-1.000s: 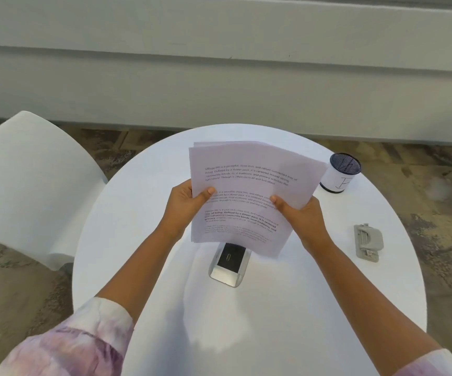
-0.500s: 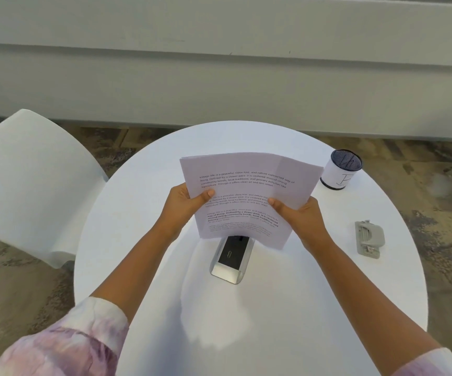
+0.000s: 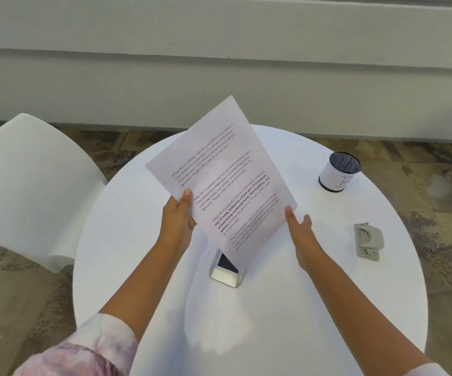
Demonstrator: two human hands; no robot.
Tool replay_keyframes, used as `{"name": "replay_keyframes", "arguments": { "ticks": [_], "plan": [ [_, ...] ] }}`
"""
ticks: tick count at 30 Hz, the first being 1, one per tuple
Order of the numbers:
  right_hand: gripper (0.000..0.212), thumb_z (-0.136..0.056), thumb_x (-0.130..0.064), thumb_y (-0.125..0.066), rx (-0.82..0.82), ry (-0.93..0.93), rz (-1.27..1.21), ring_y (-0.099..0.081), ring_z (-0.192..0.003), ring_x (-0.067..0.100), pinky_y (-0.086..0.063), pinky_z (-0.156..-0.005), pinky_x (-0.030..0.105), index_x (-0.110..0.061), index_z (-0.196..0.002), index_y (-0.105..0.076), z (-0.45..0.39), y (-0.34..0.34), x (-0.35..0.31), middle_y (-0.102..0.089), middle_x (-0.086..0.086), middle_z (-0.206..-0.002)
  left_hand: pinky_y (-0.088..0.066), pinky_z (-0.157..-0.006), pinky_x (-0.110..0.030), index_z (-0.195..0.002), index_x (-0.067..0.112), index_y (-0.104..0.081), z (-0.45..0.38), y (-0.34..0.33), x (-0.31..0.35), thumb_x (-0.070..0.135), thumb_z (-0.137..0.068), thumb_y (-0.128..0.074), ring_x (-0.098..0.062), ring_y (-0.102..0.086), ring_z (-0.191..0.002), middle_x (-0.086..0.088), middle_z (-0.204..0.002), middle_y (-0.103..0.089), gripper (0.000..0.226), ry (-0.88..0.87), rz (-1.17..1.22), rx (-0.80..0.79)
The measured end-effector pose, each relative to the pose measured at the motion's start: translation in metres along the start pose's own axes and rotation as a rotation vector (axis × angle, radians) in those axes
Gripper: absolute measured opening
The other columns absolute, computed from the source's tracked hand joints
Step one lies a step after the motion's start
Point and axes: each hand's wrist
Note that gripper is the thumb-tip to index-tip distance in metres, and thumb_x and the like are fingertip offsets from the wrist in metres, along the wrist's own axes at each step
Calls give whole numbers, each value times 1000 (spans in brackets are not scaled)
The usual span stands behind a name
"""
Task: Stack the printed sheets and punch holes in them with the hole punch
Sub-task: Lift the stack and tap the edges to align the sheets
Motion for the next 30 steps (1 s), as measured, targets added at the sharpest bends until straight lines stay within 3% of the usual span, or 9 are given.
{"name": "replay_keyframes", "arguments": {
  "ticks": [2,4,7,10,12,16,20,26,30],
  "plan": [
    [75,-88,-53,-47,-207,-89,-182,-38,-134,28,-31,-112,42,-17,-147,-18,-2,0,6,-33,10,-150,-42,-63,-24,-89,25,-60,3,0,-6,21,-95,-48,-9,-54,-74,8,-93,-68,14,40,54,74],
    [60,-90,-39,-53,-331,-61,-326,-55,-119,26,-45,-100,41,-12,-140,-35,-3,0,7,-52,10,-136,-51,-61,-20,-90,26,-59,6,0,-9,19,-95,-47,-6,-64,-76,10,-91,-72,15,55,134,98],
    [49,-91,-18,-55,-257,64,-363,-59,-111,25,-50,-93,41,-10,-136,-39,-9,2,4,-56,11,-131,-57,-79,-28,-101,29,-58,9,2,-10,16,-96,-44,-6,-68,-92,11,-94,-74,20,68,195,49],
    [33,-91,-5,-53,-233,151,-323,-64,-96,17,-54,-76,29,-12,-123,-51,-11,8,-2,-66,5,-110,-58,-79,-32,-105,31,-58,11,5,-11,15,-95,-44,-11,-67,-99,8,-100,-74,23,92,196,-8],
    [28,-90,-2,-53,-177,196,-292,-64,-89,16,-54,-66,24,-12,-116,-56,-11,13,-4,-68,2,-101,-58,-78,-32,-112,31,-56,10,9,-12,12,-94,-45,-14,-65,-104,6,-107,-71,28,89,165,-56],
    [21,-88,-1,-56,-70,296,-174,-63,-86,15,-51,-65,25,-18,-99,-61,-15,26,-11,-66,4,-101,-57,-77,-32,-123,27,-52,8,18,-8,15,-87,-53,-18,-61,-111,3,-118,-67,38,110,193,-175],
    [23,-88,-2,-56,-84,364,-82,-64,-79,9,-54,-62,22,-21,-97,-62,-20,46,-16,-68,-2,-96,-52,-91,-43,-122,22,-59,2,40,2,32,-93,-45,-25,-56,-119,-6,-130,-60,34,180,287,-210],
    [28,-88,0,-55,-80,470,7,-68,-69,-3,-56,-58,17,-26,-91,-63,-23,60,-17,-69,-8,-90,-57,-82,-35,-106,21,-67,-3,58,12,33,-78,-63,-22,-64,-104,-3,-111,-71,31,221,-207,-233],
    [22,-90,-3,-52,2,547,80,-68,-72,1,-56,-72,32,-22,-82,-61,-24,62,-15,-68,-6,-86,-49,-91,-36,-102,21,-66,-2,59,10,18,-72,-64,-23,-63,-103,-1,-108,-70,30,205,-432,-250]
  ]
}}
Point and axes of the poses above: each hand's wrist, its own z-axis away from the middle knuckle, its own y-axis out of the back of the hand, x = y × z
